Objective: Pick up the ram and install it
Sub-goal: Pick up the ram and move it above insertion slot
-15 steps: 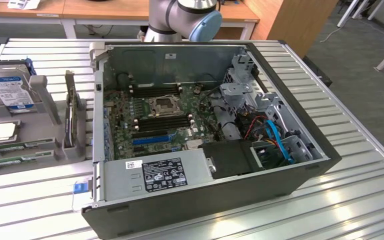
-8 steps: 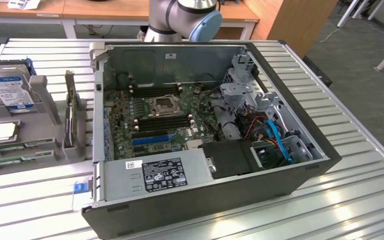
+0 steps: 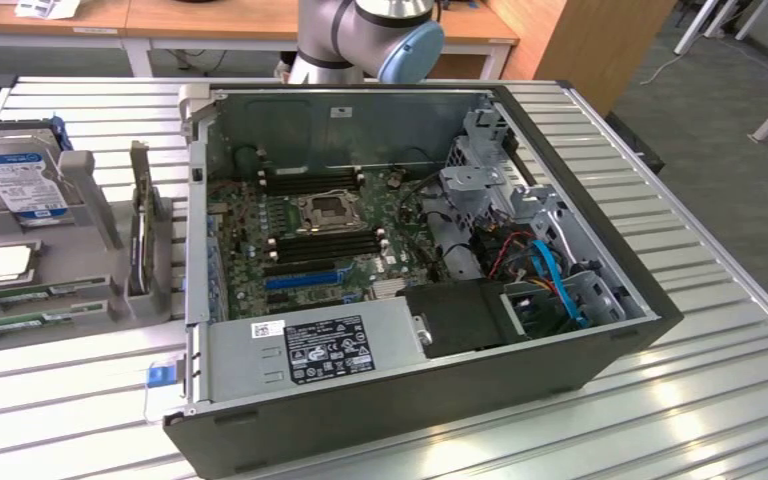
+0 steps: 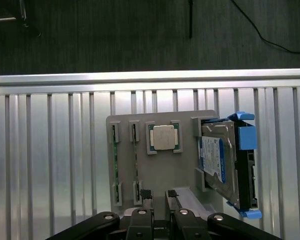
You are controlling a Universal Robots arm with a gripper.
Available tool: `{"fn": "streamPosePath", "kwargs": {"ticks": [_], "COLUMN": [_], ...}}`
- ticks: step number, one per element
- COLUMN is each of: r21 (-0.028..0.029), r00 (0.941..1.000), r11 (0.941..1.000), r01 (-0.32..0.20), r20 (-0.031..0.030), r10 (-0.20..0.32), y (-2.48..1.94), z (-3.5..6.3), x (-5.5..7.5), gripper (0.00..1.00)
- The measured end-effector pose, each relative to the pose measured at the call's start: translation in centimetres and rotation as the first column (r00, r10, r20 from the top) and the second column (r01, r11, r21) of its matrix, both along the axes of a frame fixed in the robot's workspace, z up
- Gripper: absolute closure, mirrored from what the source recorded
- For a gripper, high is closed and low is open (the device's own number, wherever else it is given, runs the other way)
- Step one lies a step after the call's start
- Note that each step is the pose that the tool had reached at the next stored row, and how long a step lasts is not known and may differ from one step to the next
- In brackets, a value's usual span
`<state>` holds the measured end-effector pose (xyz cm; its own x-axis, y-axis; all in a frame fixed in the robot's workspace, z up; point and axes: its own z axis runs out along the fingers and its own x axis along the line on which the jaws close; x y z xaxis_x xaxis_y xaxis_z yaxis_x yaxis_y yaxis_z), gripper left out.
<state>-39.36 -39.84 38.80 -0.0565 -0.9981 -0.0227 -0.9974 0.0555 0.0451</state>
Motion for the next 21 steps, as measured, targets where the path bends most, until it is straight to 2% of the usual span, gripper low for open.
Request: {"fn": "streamPosePath", "kwargs": {"ticks": [5, 6, 12, 21], "r21": [0.0, 0.0, 0.0, 0.0], "r00": [1.0, 1.0, 1.0, 1.0], "r11": [1.0, 1.0, 1.0, 1.0], "r01": [0.0, 0.0, 0.0, 0.0], "r20": [0.0, 0.0, 0.0, 0.0], "r10": [0.0, 0.0, 0.0, 0.0], "y": [0.0, 0.0, -0.01, -0.3], "z": [0.0, 0.0, 0.0, 0.0], "x": [0.0, 0.0, 0.0, 0.0], "gripper": [0.75, 0.69, 0.69, 0.69]}}
